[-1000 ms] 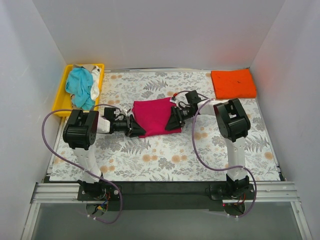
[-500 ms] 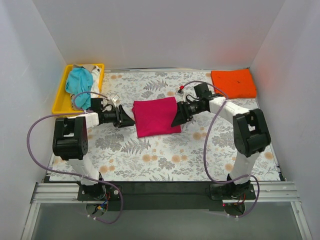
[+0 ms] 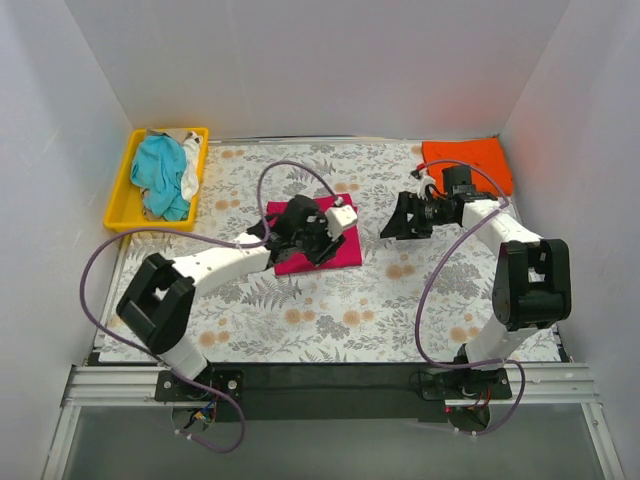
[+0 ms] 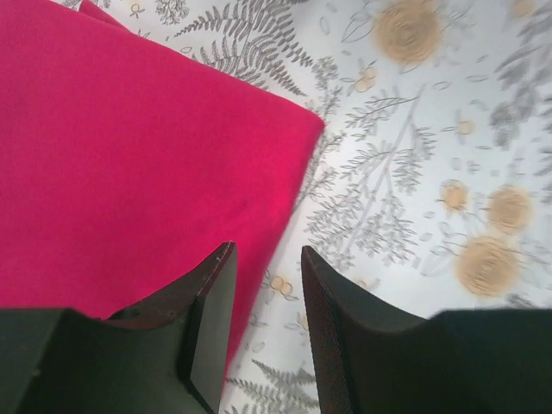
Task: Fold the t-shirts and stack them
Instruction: Neatly place the folded tshirt to the corner
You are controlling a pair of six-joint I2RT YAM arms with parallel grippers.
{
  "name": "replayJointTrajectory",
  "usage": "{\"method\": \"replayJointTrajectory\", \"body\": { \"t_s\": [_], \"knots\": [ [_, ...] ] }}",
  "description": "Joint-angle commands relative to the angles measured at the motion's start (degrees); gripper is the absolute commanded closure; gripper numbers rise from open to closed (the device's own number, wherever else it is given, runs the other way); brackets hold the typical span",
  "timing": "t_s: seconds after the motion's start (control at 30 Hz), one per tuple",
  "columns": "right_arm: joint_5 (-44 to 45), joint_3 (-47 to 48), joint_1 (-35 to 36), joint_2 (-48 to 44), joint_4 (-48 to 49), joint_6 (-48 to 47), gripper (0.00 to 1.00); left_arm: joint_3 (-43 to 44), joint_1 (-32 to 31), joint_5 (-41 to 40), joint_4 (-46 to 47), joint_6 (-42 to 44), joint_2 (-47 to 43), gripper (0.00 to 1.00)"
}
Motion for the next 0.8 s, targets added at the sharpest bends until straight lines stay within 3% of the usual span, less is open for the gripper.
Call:
{"method": "replayJointTrajectory", "body": {
  "t_s": [0.0,0.07,0.3,0.77],
  "knots": [
    [4.1,-1.96,-2.75,-1.2,5.36,9.9,0.33,4.03,-5.42,-16.16,0.69,8.66,5.62,0.65],
    [5.5,-3.73,-3.64,-2.07,7.31,12.65,0.32,5.52,-7.29,-20.36,1.31,9.81,7.92,0.67],
    [5.07,-5.67,-3.64,0.12,12.42,17.58,0.29,8.08,-12.91,-21.17,2.45,14.39,14.52,0.68],
    [2.35,-8.92,-4.16,1.0,16.2,19.69,0.25,13.01,-14.32,-18.45,2.45,15.36,21.82,0.7]
  ]
}}
